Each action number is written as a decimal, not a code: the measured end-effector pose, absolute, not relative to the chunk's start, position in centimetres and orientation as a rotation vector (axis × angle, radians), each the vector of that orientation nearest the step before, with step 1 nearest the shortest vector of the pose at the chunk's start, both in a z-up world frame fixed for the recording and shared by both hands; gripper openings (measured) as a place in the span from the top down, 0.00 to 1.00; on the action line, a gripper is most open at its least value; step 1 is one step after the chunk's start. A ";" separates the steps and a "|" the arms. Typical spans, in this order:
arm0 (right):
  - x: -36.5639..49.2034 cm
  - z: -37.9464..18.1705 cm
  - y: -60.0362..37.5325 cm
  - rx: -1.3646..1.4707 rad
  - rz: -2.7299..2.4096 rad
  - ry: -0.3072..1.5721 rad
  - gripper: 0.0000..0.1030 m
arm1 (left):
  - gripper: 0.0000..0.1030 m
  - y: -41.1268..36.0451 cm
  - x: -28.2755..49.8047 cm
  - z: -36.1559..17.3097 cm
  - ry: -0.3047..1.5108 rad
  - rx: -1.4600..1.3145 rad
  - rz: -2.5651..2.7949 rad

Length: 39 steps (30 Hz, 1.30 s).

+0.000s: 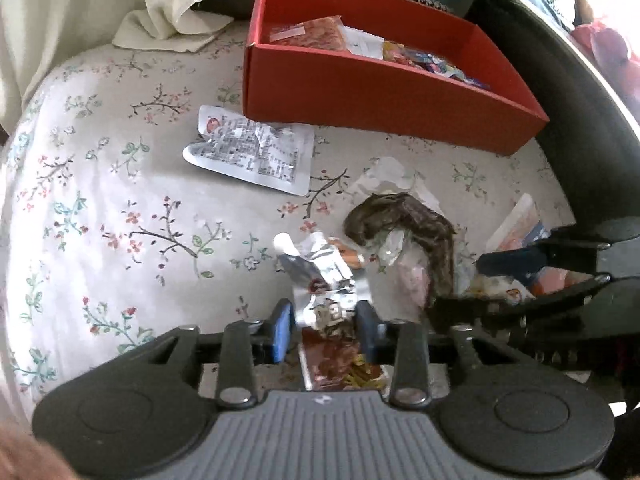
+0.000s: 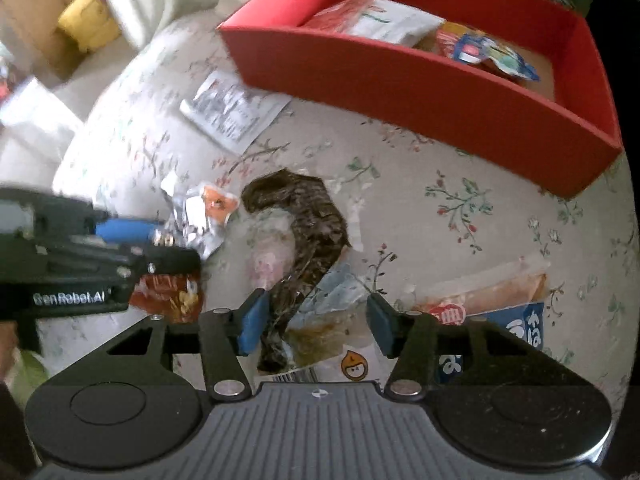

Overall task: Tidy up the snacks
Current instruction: 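Lift the silver wrapper and dark bag off the bed with both grippers, then carry both held wrappers over the red box and open both grippers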

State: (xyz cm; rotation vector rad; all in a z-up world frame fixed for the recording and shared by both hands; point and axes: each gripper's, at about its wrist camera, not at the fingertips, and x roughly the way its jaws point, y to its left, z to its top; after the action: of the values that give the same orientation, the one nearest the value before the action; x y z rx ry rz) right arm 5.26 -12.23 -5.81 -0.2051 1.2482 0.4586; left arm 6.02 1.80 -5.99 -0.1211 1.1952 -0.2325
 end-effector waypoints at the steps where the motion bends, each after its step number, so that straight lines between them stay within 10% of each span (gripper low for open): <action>1: 5.2 -6.1 -11.8 -0.236 0.457 1.239 0.23 | 0.54 1.8 6.0 -6.1 1.198 -0.106 -0.219; 10: 3.9 -6.8 -10.3 -0.389 0.448 1.187 0.11 | 0.31 -0.2 4.9 -6.6 1.131 -0.023 -0.171; 14: 4.5 -6.1 -12.2 -0.273 0.419 1.208 0.23 | 0.76 0.4 5.0 -5.9 1.170 -0.124 -0.271; 39: 7.2 -1.4 -18.2 0.436 0.587 1.088 0.25 | 0.77 4.9 6.5 0.1 1.059 -0.403 -0.326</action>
State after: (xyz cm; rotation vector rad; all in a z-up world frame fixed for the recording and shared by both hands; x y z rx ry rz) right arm 7.18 -18.22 -1.42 0.4364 1.0877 0.5874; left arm 6.52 4.86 0.07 -0.4029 1.0592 -0.3257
